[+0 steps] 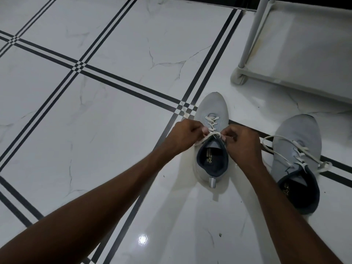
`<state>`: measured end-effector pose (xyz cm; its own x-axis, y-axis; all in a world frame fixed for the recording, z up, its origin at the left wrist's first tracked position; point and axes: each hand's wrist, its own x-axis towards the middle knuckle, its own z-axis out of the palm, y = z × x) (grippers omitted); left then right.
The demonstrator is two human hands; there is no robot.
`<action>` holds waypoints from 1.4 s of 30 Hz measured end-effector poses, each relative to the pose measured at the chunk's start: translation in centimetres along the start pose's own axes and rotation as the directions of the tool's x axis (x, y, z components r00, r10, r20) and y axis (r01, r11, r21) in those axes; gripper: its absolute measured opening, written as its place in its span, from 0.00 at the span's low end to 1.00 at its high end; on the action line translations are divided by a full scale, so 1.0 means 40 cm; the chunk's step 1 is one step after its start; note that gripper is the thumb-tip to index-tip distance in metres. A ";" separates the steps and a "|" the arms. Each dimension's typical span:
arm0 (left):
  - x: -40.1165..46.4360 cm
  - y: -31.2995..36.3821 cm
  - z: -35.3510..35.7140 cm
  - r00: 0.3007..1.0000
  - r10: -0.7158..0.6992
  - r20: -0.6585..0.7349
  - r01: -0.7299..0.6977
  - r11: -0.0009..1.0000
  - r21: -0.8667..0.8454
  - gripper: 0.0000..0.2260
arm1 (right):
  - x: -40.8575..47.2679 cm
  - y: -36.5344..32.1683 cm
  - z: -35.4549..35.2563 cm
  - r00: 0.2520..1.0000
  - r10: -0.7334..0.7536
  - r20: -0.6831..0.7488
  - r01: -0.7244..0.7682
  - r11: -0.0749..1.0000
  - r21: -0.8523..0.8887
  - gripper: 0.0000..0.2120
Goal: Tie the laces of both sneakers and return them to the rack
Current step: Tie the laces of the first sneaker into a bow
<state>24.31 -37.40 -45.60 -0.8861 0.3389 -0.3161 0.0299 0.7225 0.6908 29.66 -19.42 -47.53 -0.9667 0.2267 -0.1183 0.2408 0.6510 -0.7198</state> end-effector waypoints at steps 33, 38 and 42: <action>-0.025 -0.115 -0.180 0.812 -0.087 0.577 0.367 0.844 -0.390 0.14 | 0.077 0.027 -0.178 0.800 0.033 0.599 -0.051 0.999 0.014 0.03; -0.013 -0.042 -0.172 0.782 -0.026 0.623 0.445 0.722 -0.529 0.13 | 0.066 0.017 -0.179 0.786 -0.102 0.609 -0.135 0.934 0.330 0.02; -0.001 -0.025 -0.164 0.813 0.041 0.581 0.377 0.724 -0.578 0.07 | 0.045 0.030 -0.140 0.815 -0.122 0.566 -0.252 0.805 0.537 0.05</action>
<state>21.27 -42.06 -42.02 -0.4508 0.6550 -0.6064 -0.5795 0.3019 0.7570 28.68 -14.18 -44.76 -0.8662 -0.3048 -0.3959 0.3915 0.0785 -0.9168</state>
